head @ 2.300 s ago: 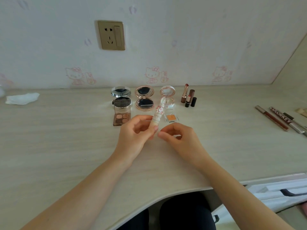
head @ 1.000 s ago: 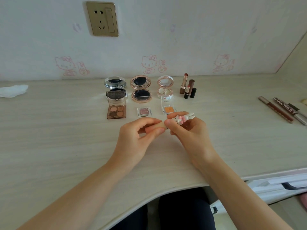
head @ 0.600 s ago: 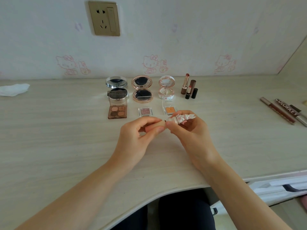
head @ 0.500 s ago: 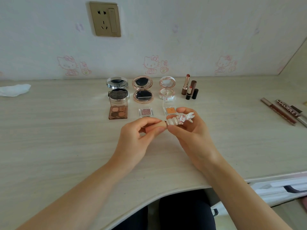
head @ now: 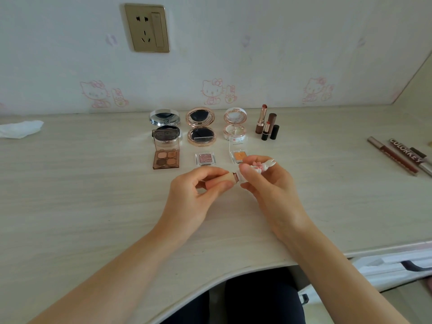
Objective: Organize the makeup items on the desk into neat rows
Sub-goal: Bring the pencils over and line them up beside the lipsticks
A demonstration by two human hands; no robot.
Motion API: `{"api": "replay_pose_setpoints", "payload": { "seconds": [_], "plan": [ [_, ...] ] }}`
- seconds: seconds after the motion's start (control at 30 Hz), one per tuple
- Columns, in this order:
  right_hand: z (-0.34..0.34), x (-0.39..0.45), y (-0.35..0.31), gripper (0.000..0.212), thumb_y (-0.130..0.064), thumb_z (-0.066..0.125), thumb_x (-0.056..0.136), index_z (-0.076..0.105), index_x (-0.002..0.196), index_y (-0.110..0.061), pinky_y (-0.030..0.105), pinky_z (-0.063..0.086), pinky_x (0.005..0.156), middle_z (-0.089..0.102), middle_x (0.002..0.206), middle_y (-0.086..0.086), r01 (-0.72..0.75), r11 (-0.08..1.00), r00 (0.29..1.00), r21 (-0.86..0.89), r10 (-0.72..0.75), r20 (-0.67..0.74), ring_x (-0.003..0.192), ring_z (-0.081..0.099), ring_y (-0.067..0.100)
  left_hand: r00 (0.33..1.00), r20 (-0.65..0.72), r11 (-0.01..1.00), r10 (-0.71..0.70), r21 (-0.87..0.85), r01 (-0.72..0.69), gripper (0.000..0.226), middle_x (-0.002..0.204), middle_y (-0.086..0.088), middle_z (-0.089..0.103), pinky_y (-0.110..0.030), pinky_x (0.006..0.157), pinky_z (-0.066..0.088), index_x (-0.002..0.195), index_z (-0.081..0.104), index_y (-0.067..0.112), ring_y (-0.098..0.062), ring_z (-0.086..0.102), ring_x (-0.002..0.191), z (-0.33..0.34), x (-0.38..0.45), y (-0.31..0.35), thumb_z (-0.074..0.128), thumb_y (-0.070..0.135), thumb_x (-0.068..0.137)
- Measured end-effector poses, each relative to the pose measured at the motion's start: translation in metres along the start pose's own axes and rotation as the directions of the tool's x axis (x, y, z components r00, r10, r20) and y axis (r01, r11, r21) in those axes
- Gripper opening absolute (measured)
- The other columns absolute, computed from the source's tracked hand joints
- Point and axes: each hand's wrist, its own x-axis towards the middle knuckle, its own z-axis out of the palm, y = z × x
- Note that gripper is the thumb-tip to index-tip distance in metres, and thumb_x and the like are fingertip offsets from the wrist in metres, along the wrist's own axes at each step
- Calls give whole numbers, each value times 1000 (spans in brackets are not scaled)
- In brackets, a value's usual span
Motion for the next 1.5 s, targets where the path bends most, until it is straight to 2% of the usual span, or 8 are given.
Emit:
{"api": "replay_pose_setpoints", "payload": {
  "seconds": [0.1, 0.27, 0.47, 0.67, 0.73, 0.9, 1.13, 1.5],
  "plan": [
    [1, 0, 1, 15, -10, 71, 82, 65, 95, -14, 27, 52, 75, 66, 82, 0, 3, 999, 999, -42, -5, -40, 80, 63, 11, 1000, 11, 1000, 13, 23, -13, 19, 89, 11, 73, -17, 81, 49, 98, 73, 16, -2, 66, 88, -1, 0, -1, 75, 21, 80],
    [-1, -1, -2, 34, 6, 69, 78, 60, 105, -13, 41, 49, 95, 68, 97, 10, -7, 994, 999, 109, 2, 47, 94, 63, 22, 1000, -3, 1000, 5, 6, -5, 19, 86, 12, 72, -13, 77, 47, 98, 74, 15, 0, 66, 84, -1, 0, 1, 75, 21, 79],
    [1, -2, -3, 19, -14, 71, 81, 65, 99, -14, 28, 52, 76, 67, 91, 4, -61, 997, 997, 46, 63, -45, 86, 65, 15, 1000, 1, 1000, 19, 11, -19, 19, 87, 13, 72, -12, 78, 47, 98, 73, 15, -1, 66, 87, -1, -1, 1, 74, 22, 80],
    [0, -1, -5, 36, 9, 66, 80, 60, 108, -12, 34, 52, 88, 68, 98, 14, -58, 976, 998, 209, 57, 10, 90, 64, 21, 1000, -8, 1000, 6, -8, -6, 18, 88, 11, 73, -13, 78, 48, 99, 73, 15, -2, 66, 86, -1, 0, 1, 72, 20, 82],
    [-1, -1, -6, 33, 3, 70, 78, 62, 107, -11, 34, 52, 88, 67, 104, 15, -49, 969, 998, 242, 40, 42, 93, 64, 22, 1000, -10, 1000, 4, -19, -4, 17, 87, 11, 73, -12, 77, 48, 98, 73, 15, -1, 66, 84, 0, -1, 2, 72, 21, 83],
    [1, -4, -6, 42, -31, 73, 70, 66, 101, -5, 31, 50, 81, 71, 99, 9, -68, 997, 997, 44, 66, 34, 93, 66, 17, 999, -18, 1000, 29, -9, -29, 19, 90, 8, 73, -11, 78, 46, 101, 72, 13, -2, 66, 87, -1, -2, 2, 71, 20, 84],
    [0, -3, -7, 31, -9, 68, 83, 61, 112, -14, 30, 51, 79, 68, 99, 9, -50, 991, 999, 120, 49, 10, 90, 64, 17, 1000, -3, 999, 17, -43, -17, 15, 89, 10, 73, -12, 75, 47, 99, 72, 16, -5, 66, 86, -1, -1, 3, 69, 21, 86],
    [-1, -2, -7, 25, -2, 59, 90, 58, 113, -13, 33, 47, 80, 68, 100, 7, 20, 982, 999, 189, -14, -34, 91, 62, 20, 999, 33, 999, 5, -32, -4, 15, 88, 7, 72, -19, 74, 50, 99, 72, 16, -8, 66, 85, 1, -1, 2, 69, 22, 85]
  ]
}}
